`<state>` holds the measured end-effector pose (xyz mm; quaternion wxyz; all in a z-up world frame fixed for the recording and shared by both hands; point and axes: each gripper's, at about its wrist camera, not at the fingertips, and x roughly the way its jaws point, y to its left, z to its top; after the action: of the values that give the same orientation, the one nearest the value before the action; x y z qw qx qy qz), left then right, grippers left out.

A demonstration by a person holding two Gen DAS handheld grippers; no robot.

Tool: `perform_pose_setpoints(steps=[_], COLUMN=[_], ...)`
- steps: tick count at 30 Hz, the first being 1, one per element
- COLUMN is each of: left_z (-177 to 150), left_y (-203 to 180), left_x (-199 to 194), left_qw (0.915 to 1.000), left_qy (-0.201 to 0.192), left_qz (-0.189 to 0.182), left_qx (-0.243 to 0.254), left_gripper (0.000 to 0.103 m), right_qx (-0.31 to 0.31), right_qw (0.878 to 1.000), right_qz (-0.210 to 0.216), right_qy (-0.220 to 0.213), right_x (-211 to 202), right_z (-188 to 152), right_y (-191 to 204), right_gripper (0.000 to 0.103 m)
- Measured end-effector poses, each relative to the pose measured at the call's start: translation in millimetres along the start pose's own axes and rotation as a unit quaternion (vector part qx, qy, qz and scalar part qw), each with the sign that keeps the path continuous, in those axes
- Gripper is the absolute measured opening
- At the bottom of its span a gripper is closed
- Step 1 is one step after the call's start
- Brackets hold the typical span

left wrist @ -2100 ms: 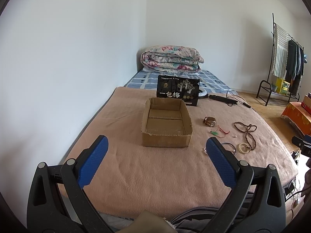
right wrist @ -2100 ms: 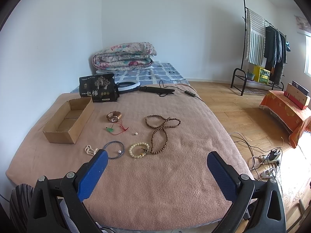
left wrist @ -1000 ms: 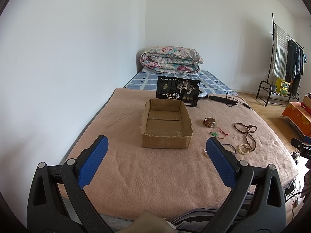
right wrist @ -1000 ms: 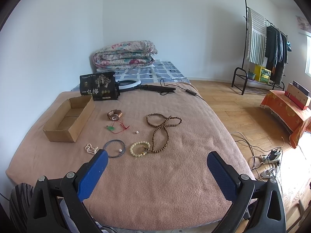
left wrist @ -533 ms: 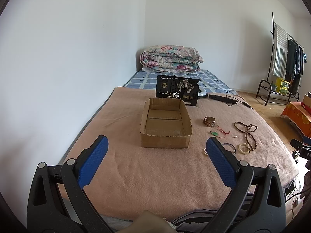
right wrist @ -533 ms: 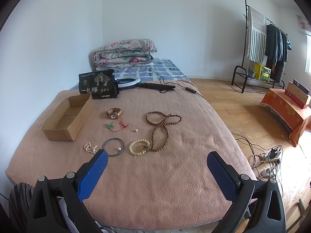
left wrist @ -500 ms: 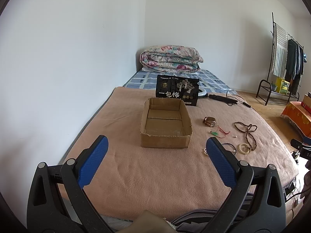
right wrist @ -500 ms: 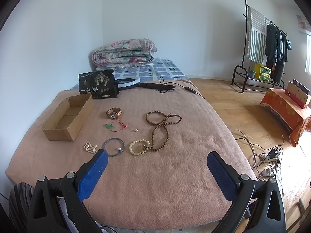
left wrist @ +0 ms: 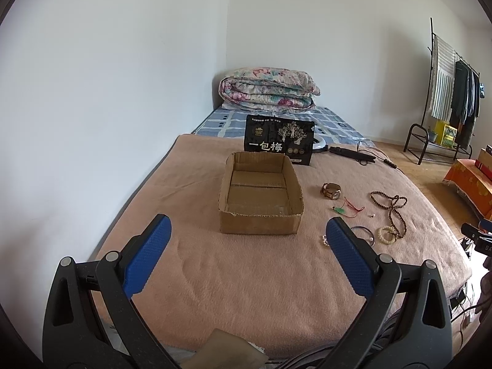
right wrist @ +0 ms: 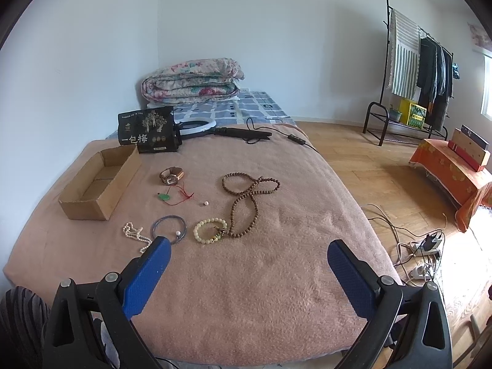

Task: Organize jewelry
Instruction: 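Move the left tool toward the pearl necklace while the right tool approaches the brown mala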

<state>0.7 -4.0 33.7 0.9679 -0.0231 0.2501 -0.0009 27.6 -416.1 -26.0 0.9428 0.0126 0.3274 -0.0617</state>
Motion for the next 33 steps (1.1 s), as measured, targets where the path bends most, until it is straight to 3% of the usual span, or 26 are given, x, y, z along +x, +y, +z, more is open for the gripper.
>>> perform_pose_setpoints(steps=[7,20,25,28,33], left_z=[-2,0,-6,-13,-26], left_y=[-7,-32,-50,-60,-81], left_x=[21,65,86,100,127], left_qw=[0.9998,0.9945,0.9898,0.9855,0.9781], left_qy=[0.006,0.037,0.052,0.067,0.098], left_qz=[-0.018,-0.093,-0.116,-0.135,-0.157], left_qx=[0.01,0.033,0.064,0.077,0.095], left_gripper=[0.102,0.102,0.097,0.093,0.086], right_qx=[-0.001,0.016,0.019,0.021,0.021], right_qw=[1.0,1.0,1.0,0.999,0.997], right_qz=[-0.008,-0.015,0.012,0.034,0.056], right_qy=[-0.002,0.016,0.017,0.031,0.053], right_x=[1,21,42,59,86], right_z=[1,1,3,6,8], right_y=[-17,-42,-46,-46,-45], right_gripper=[0.103,0.103,0.101,0.095,0.095])
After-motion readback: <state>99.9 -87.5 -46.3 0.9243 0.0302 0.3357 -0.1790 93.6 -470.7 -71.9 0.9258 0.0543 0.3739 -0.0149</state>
